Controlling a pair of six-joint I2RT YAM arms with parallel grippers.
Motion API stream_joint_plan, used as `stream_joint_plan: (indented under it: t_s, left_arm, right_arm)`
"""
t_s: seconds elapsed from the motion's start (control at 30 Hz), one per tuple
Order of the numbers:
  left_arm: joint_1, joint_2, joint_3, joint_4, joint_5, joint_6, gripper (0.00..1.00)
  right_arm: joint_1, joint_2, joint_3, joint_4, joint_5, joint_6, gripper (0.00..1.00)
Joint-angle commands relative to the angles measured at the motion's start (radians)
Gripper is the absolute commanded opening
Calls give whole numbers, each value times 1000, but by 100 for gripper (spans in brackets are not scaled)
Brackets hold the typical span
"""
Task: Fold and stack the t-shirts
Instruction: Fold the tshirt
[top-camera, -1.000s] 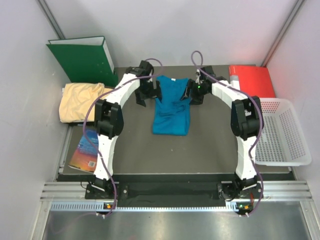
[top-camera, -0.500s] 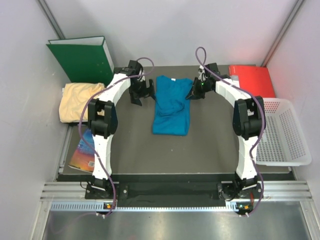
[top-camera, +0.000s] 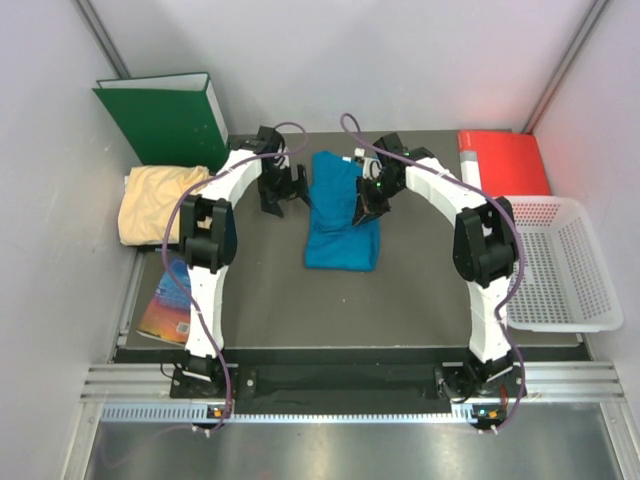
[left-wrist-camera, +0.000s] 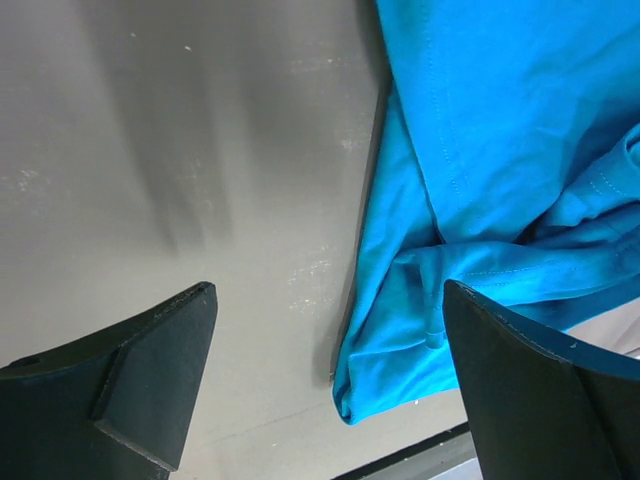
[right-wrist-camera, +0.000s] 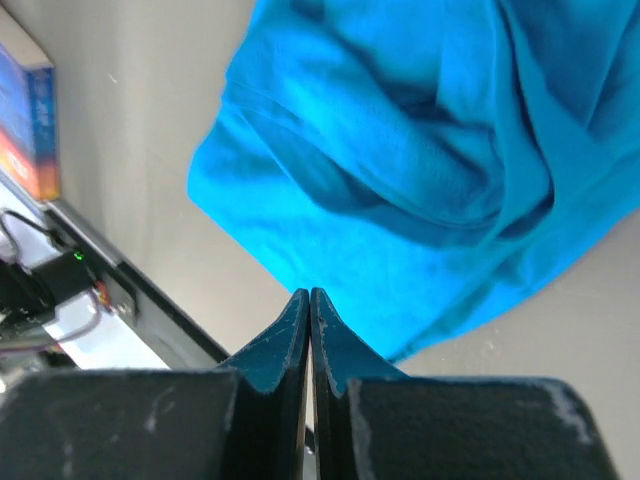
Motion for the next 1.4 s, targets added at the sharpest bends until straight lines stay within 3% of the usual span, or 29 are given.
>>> stream_joint_plan:
  t_s: [0.0, 0.3, 0.67, 0.83, 1.07, 1.17, 1.3, 1.37]
  left_arm:
    - [14, -3, 31, 27, 16, 14, 99]
    - [28, 0, 27, 15, 5, 23, 99]
    - [43, 7, 19, 11, 2, 28, 99]
    - [45, 7, 18, 13, -1, 28, 99]
    - [45, 6, 8, 10, -4, 31, 99]
    - [45, -2, -4, 11, -5, 36, 99]
    - [45, -6, -18, 13, 13, 42, 99]
    - [45, -12, -30, 19, 24, 46, 99]
  right_arm:
    - [49, 24, 111, -114, 44, -102, 0]
    - [115, 174, 281, -197, 134, -125, 0]
    - [132, 231, 312, -196, 268, -121, 0]
    - [133, 205, 270, -35, 479, -38, 0]
    - [130, 240, 275, 264, 651, 23, 0]
    - [104, 328, 389, 283, 662, 69, 0]
    - [78, 264, 355, 375, 616, 92, 1]
    - [61, 210, 309, 395, 613, 103, 7]
